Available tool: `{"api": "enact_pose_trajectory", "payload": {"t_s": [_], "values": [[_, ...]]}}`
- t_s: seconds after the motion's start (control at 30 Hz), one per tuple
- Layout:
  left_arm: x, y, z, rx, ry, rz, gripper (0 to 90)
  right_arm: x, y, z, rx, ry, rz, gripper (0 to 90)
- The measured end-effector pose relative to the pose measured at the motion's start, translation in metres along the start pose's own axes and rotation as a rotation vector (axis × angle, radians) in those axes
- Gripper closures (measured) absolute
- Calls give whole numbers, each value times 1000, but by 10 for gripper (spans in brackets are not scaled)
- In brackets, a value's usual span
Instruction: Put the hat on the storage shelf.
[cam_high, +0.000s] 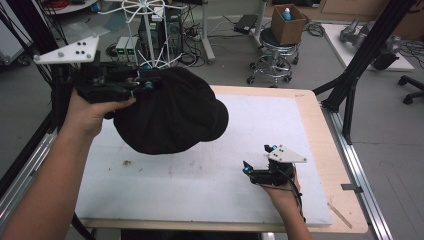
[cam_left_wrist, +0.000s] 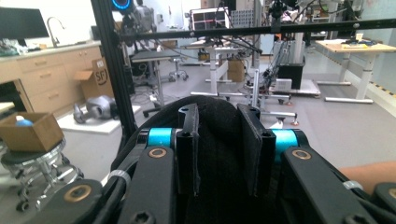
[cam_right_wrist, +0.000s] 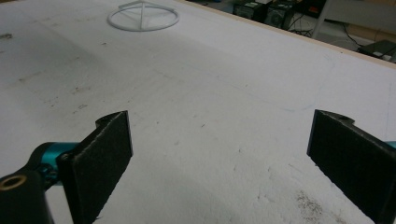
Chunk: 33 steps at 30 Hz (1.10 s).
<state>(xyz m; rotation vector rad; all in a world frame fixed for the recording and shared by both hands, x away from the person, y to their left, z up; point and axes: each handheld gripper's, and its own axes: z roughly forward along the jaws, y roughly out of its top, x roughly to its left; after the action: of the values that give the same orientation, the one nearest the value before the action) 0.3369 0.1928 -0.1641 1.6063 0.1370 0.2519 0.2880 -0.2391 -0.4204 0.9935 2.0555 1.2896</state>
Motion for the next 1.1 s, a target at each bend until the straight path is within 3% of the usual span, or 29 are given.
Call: {"api": "enact_pose_trajectory", "payload": {"t_s": [0.27,0.67,1.1], "values": [[9,25,6,-22,11,2,703,0,0,1,1,1,-3,57],[19,47,17,-25,6,-7,703,-1,0,1,2,4,-1,57],[39,104,26,-80,92,30,702,-2,0,0,-5,2,8,57]]}}
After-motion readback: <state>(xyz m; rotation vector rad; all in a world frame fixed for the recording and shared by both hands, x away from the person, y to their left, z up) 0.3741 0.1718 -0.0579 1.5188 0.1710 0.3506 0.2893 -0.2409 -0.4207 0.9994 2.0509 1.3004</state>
